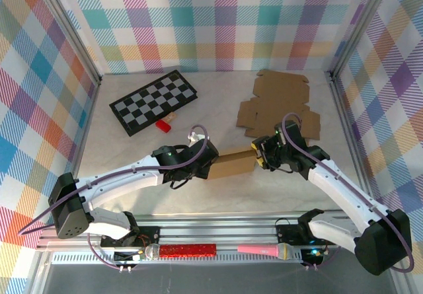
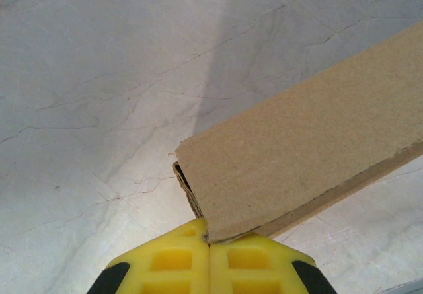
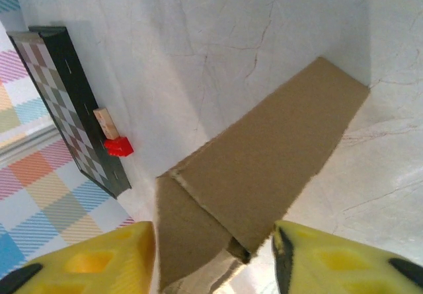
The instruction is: Fold the paper box
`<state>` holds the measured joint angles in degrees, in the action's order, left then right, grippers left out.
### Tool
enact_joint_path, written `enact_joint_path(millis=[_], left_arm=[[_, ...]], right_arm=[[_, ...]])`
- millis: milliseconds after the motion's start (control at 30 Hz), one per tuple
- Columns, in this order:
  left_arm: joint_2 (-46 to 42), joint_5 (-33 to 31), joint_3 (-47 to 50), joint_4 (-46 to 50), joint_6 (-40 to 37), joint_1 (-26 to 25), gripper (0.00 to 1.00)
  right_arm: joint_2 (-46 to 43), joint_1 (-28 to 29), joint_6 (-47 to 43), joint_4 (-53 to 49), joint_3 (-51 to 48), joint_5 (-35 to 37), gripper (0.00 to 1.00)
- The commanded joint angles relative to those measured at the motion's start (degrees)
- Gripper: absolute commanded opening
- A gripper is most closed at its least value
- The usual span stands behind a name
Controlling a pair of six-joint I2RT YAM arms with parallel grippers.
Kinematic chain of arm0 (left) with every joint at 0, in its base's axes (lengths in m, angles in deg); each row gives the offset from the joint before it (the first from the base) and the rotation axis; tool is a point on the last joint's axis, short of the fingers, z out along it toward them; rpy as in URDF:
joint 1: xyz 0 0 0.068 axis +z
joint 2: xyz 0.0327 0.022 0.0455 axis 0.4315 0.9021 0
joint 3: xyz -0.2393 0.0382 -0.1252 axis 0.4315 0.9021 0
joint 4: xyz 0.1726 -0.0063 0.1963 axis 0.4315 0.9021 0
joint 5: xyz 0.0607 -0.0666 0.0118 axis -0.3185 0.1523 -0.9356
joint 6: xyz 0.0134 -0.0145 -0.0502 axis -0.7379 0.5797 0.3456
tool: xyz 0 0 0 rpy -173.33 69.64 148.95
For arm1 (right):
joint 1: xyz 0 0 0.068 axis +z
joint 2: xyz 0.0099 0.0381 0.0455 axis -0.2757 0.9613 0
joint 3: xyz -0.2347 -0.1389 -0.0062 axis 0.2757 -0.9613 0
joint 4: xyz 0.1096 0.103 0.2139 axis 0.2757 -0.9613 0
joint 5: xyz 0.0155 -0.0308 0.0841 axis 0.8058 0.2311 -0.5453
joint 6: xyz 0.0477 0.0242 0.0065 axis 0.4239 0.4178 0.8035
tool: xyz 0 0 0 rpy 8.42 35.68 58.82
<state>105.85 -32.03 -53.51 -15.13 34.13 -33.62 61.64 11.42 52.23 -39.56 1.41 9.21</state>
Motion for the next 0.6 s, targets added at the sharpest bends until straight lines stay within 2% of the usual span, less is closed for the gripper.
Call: enact_joint_path(millis=[0, 133, 233, 367, 467, 567], left_arm=[[0.8, 1.6, -0.5, 4.2, 1.0, -0.7, 0.0], [0.2, 2.2, -0.7, 4.6, 2.0, -0.7, 0.02], [-1.5, 2.9, -1.1, 5.3, 3.8, -0.7, 0.15], [-7.0, 3.8, -2.2, 5.9, 8.4, 0.0, 0.41], [-11.6, 8.4, -1.2, 3.3, 12.2, 3.5, 0.51], [-14.3, 15.9, 1.9, -1.5, 16.1, 8.8, 0.53]], right_arm=[[-0.2, -0.2, 1.7, 0.7, -2.0, -1.0, 0.43], [-0.4, -0.2, 0.8, -0.5, -4.0, -0.9, 0.37], [-0.9, -0.2, -0.2, -2.4, -4.9, -0.2, 0.34], [-1.1, -0.3, -0.9, -4.3, -5.2, 0.1, 0.33], [-0.7, -0.3, -1.5, -5.0, -4.9, 0.3, 0.33], [0.0, -0.3, -2.0, -5.3, -4.4, 0.2, 0.33]])
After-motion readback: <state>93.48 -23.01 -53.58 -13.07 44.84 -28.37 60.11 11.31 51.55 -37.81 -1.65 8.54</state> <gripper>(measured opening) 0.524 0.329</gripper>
